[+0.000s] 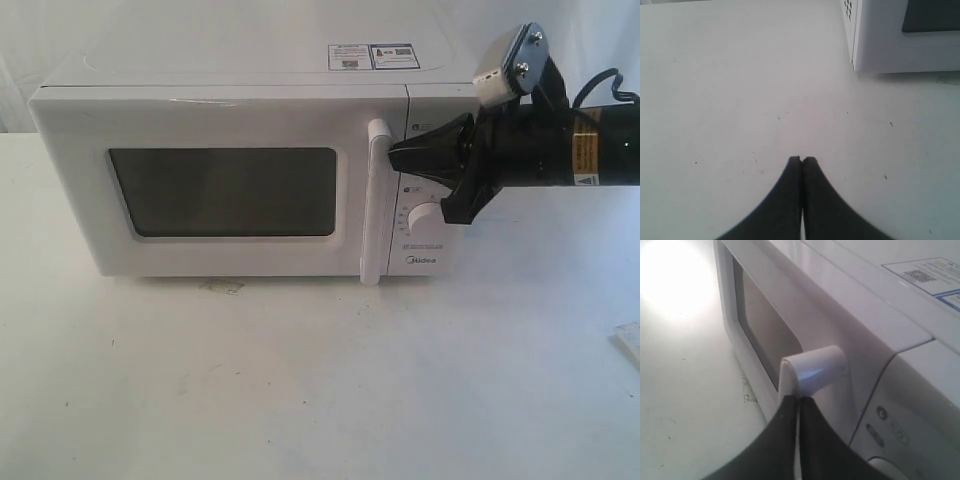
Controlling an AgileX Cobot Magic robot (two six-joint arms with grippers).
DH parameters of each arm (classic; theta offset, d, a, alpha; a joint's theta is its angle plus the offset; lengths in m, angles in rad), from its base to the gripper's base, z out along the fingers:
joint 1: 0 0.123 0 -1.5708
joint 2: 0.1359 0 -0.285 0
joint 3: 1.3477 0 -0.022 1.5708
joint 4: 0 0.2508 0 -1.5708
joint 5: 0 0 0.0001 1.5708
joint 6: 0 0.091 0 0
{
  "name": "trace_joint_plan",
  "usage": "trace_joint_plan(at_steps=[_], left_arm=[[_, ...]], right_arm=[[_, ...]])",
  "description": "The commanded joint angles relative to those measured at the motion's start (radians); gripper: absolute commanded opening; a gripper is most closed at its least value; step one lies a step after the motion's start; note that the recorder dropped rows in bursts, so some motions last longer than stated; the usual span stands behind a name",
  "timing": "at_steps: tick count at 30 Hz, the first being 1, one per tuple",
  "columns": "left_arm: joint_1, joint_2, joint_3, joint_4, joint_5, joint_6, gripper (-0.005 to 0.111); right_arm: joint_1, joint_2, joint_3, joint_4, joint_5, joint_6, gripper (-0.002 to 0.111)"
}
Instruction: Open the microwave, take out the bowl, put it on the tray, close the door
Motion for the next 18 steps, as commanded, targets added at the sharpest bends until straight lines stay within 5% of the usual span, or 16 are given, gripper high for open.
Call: trace_joint_plan(at_steps=[1,7,18], left_arm=[[-0.005,-0.005,0.003,0.0,0.003,-0.003,0.0],[-0.005,-0.005,0.003,0.0,0.003,-0.003,0.0],[-0.005,-0.005,0.003,0.0,0.003,-0.003,0.0]], right_arm=[[0.038,0.044,-0.02,-0.008,0.008,0.058,0.007],[0.045,0.044,-0.02,-0.006,0.011,0.058,0.037],[0.154,0.044,-0.02,0.046,0.075,0.009,0.038]])
